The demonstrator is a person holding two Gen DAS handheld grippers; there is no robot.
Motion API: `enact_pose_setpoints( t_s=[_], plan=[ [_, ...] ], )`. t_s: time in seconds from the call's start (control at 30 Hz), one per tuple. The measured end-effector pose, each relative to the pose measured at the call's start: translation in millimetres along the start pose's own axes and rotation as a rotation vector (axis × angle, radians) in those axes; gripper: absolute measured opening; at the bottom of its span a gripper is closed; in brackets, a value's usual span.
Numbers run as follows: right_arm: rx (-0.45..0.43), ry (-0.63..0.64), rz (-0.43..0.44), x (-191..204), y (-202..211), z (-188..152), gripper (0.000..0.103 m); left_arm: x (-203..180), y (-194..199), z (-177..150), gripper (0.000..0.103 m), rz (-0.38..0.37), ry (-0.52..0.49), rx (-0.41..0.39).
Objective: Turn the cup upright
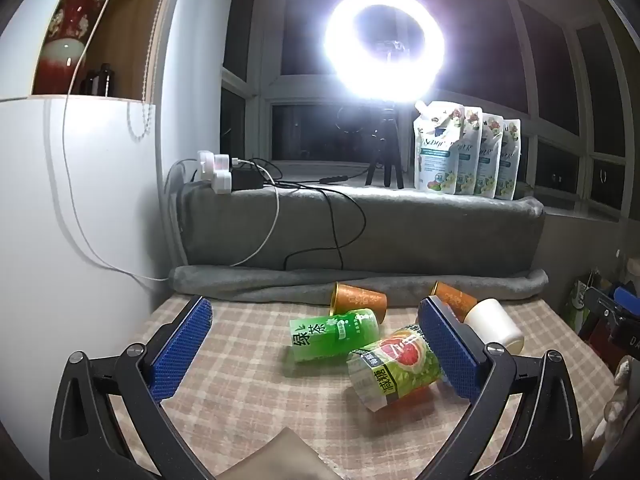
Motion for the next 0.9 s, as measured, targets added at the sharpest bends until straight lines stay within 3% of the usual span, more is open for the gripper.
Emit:
enact_pose_setpoints(
  t_s=[0.9],
  plan=[
    [0.006,-0.003,0.0,1.0,1.2,-0.1,0.103,2.2,0.2,-0.9,0.103,0.005,0.006,0.0]
  ],
)
Point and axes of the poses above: each gripper's, at about its wrist camera, not at the fingertips, and y roughly against the way its jaws point, x to its left, z to its top, the point moved 4 cm from there along -y, roughly the way its jaws point, and after that the axes turned 5 degrees about -y, right-handed, at the moved point
